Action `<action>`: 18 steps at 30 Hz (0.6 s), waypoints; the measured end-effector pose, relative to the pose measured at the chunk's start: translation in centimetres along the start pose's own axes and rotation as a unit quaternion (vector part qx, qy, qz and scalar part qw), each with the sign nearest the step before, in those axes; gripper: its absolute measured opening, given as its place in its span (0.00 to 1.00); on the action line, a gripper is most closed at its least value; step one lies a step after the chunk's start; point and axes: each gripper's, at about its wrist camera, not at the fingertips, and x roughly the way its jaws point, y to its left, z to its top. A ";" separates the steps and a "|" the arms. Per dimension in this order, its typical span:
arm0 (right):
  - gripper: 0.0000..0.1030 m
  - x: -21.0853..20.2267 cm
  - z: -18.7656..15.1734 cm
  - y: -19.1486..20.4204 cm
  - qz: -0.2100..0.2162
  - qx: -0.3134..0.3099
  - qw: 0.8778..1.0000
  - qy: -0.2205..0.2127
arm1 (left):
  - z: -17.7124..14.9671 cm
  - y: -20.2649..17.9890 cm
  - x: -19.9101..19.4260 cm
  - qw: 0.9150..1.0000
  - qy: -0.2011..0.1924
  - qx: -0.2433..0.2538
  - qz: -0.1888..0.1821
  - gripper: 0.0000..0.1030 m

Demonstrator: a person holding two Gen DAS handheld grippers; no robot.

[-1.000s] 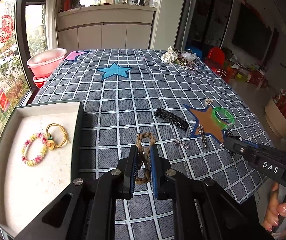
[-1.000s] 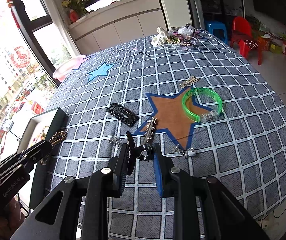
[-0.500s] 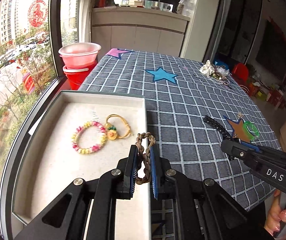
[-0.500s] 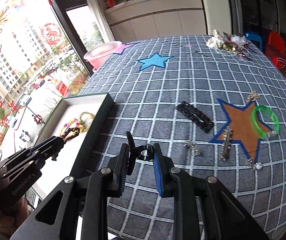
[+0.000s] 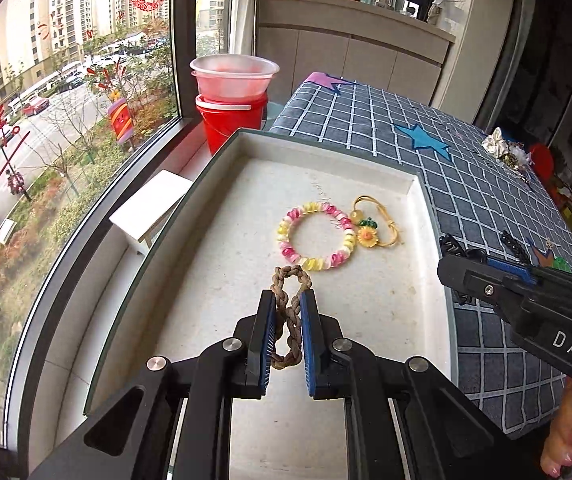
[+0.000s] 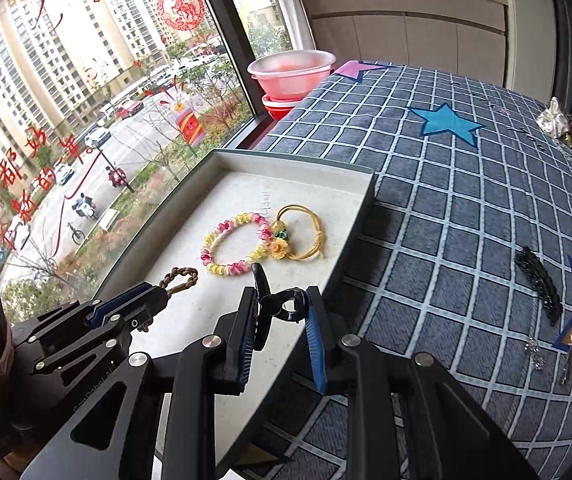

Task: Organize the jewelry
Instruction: 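Carry both items into the white tray and open both tools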

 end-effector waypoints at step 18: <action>0.25 6.4 0.9 2.4 -0.036 -0.069 0.994 0.073 | -1.0 1.1 2.2 0.999 0.035 0.007 0.040 0.20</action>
